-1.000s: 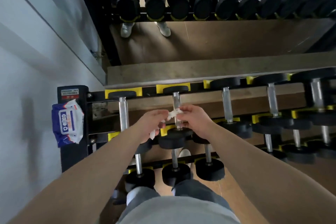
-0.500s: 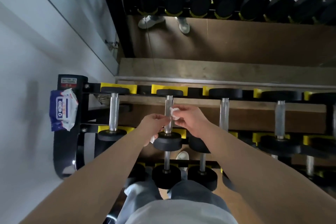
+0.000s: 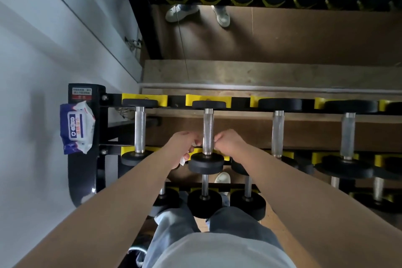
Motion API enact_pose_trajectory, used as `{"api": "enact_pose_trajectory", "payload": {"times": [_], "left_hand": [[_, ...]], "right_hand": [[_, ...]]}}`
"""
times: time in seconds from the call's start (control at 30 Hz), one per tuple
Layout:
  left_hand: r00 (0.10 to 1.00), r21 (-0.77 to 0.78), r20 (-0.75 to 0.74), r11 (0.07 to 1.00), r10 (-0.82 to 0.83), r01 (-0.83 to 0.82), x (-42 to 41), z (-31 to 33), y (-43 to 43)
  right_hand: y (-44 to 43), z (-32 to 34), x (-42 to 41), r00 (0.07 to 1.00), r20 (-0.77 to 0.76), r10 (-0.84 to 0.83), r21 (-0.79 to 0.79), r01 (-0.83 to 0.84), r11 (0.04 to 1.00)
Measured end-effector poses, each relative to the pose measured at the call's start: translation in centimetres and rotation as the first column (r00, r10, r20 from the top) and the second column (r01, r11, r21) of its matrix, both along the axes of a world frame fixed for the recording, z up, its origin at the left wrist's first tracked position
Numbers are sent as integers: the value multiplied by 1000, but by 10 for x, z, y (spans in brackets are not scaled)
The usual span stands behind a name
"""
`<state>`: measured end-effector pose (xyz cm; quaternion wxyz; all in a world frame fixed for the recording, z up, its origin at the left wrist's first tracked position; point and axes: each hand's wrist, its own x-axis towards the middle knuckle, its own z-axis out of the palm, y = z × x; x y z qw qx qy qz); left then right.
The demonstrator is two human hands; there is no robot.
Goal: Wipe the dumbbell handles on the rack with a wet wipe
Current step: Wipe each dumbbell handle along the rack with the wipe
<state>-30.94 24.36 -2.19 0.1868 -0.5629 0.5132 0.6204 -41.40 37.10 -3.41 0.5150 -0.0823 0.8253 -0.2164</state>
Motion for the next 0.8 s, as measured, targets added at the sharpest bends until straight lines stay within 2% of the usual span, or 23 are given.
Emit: {"api": "enact_pose_trajectory", "payload": {"times": [0.07,0.1,0.2,0.3,0.37,0.43,0.53,0.6,0.67,0.73,0.77,0.8], "left_hand": [[1000,8,-16,1000,-2,2,3,-3,1],[1000,15,-11,1000,1,-1,4,-4,1],[1000,51,-5,998,30,-30,10,-4,-1],[1000,49,-6,999,14,-14,16,-3,-5],[1000,41,1,999,19,-19,18,-3,-7],[1000,33,13,999,25,-25,18,-2,-9],[999,35,24,999,36,-37,17,-2,-10],[999,41,29,999,34,-35,16,-4,-9],[999,40,40,999,23,-25,14,-6,-7],[999,38,46,999,12,-14,11,-6,-5],[999,39,46,999,8,-10,10,-7,-4],[999,40,40,999,8,-10,10,-7,-4]], "right_hand": [[3,-3,6,998,48,42,51,-45,998],[1,-5,4,998,60,11,67,-16,998],[-11,-9,-11,959,135,-249,36,247,968],[-27,-4,-34,844,180,-504,-131,529,838],[-32,3,-40,772,253,-583,-204,632,748],[-26,2,-35,846,198,-495,-223,531,818],[-8,-3,-17,976,27,-217,-141,219,965],[1,-4,-9,999,-31,-11,-62,9,998],[5,-1,-3,979,-27,201,14,-201,979],[3,-3,-2,965,-19,263,58,-262,963],[1,-4,-4,975,-15,220,63,-219,974],[-2,-6,-7,994,0,109,44,-109,993]]}}
